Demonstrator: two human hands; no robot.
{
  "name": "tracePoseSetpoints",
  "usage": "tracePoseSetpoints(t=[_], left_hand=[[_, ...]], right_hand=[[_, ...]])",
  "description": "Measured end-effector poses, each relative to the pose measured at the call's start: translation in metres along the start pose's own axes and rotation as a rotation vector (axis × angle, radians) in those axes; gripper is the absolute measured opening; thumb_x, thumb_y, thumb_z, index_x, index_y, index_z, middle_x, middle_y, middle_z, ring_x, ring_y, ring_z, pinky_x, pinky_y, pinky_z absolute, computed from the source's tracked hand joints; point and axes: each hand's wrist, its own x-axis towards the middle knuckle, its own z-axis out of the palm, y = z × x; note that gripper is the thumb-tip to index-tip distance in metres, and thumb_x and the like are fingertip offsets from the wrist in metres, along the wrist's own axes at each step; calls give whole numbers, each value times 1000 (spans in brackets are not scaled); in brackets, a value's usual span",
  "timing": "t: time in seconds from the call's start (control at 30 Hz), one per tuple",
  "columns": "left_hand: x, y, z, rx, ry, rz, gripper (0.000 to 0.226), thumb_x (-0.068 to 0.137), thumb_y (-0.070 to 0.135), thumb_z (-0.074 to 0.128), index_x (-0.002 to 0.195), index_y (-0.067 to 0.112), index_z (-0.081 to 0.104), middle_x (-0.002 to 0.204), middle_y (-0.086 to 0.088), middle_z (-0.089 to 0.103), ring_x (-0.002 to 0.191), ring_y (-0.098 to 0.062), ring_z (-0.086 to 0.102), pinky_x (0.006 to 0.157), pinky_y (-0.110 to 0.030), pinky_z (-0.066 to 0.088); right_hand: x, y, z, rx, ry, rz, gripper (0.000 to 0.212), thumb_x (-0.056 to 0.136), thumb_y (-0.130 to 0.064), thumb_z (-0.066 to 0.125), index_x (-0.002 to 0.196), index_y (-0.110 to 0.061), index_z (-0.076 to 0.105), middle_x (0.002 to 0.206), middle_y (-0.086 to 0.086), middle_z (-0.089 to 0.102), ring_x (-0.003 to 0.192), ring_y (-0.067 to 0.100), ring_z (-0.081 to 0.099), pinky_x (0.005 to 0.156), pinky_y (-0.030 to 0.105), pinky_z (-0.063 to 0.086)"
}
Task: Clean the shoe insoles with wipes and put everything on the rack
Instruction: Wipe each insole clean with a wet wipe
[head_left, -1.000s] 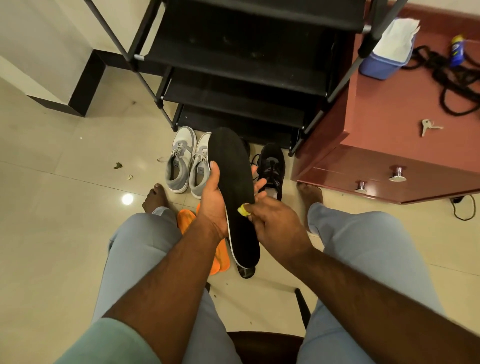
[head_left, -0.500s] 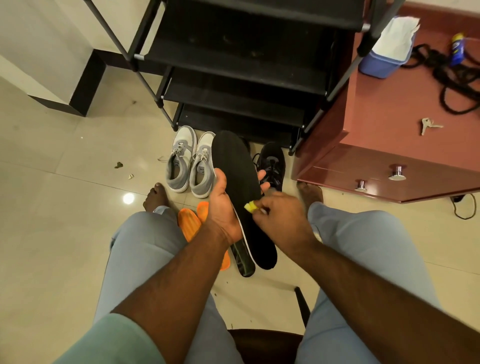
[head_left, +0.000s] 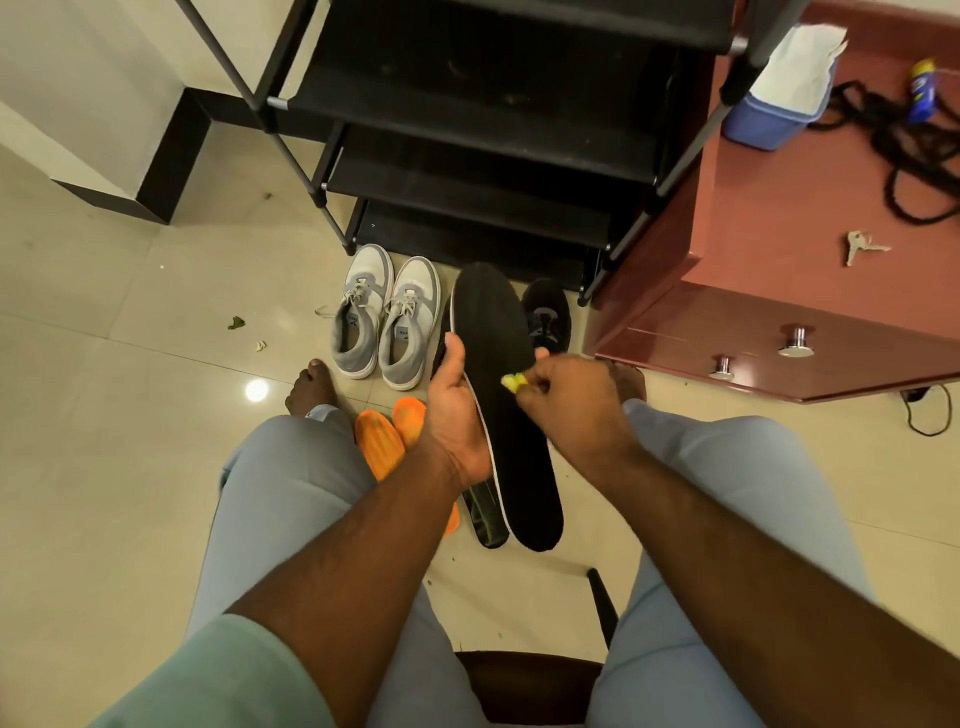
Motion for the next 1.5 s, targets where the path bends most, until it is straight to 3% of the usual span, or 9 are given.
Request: tracePoseSetpoints(t=[0.13, 0.23, 0.37, 0.57, 0.77, 0.97, 1.17, 1.33, 1.5], left_hand=[[-4, 6, -1, 86, -44, -53, 63, 96, 58, 36, 112, 12, 76, 123, -20, 66, 109, -37, 66, 103, -57, 43], [-2, 17, -4, 86, -21, -17, 62, 85, 46, 43, 124, 4, 66, 130, -23, 61, 114, -37, 61, 97, -47, 49], [3, 17, -2, 39, 20, -7, 76, 85, 66, 45, 124, 5, 67, 145, -23, 49, 128, -40, 48, 104, -51, 44], [0, 11, 2, 84, -63, -55, 86, 89, 78, 24, 101, 14, 80, 110, -16, 72, 98, -31, 71, 83, -49, 54], [10, 23, -11, -75, 52, 63, 69, 90, 68, 43, 129, 15, 63, 134, -20, 60, 116, -47, 60, 101, -56, 45], [-1, 11, 1, 19, -19, 11, 76, 96, 66, 30, 103, 7, 78, 114, -19, 70, 99, -34, 71, 86, -51, 49], [2, 22, -6, -76, 15, 61, 68, 92, 55, 42, 142, 10, 51, 140, -19, 55, 125, -42, 53, 111, -53, 37], [-1, 12, 2, -3, 45, 40, 63, 96, 52, 34, 125, 4, 61, 119, -18, 65, 100, -35, 67, 90, -50, 48], [3, 22, -8, -58, 103, 98, 69, 93, 65, 40, 133, 11, 59, 121, -18, 64, 105, -38, 62, 104, -50, 43]], right_hand=[[17, 4, -2, 75, 3, 71, 19, 90, -20, 59, 102, -8, 69, 93, 11, 67, 82, 25, 64, 73, 43, 57], [-4, 5, 1, 96, -104, 4, 14, 85, -19, 65, 95, -11, 72, 86, 5, 69, 78, 18, 63, 72, 34, 55], [-23, 2, 2, 42, -191, -73, 13, 85, -20, 65, 92, -13, 72, 83, -1, 66, 73, 9, 57, 65, 21, 47], [10, -1, -1, -5, 50, -47, 18, 91, -22, 57, 100, -10, 68, 96, 4, 59, 81, 12, 52, 72, 24, 45], [-16, 5, -5, 99, -329, -92, 13, 83, -24, 70, 87, -12, 73, 83, 1, 69, 75, 13, 60, 69, 31, 53], [9, 4, -12, 143, -64, -21, 19, 88, -19, 64, 104, -9, 69, 102, 7, 66, 87, 18, 63, 77, 37, 56], [-13, 12, -8, 143, -340, -69, 11, 82, -20, 71, 88, -11, 73, 84, 2, 69, 77, 14, 62, 74, 35, 55], [4, 16, -4, 304, -124, -14, 13, 83, -15, 69, 95, -11, 72, 89, 2, 68, 82, 15, 64, 76, 36, 56], [-13, 10, 2, 323, -457, -142, 8, 81, -12, 72, 89, -12, 73, 84, -3, 68, 76, 4, 60, 67, 16, 49]])
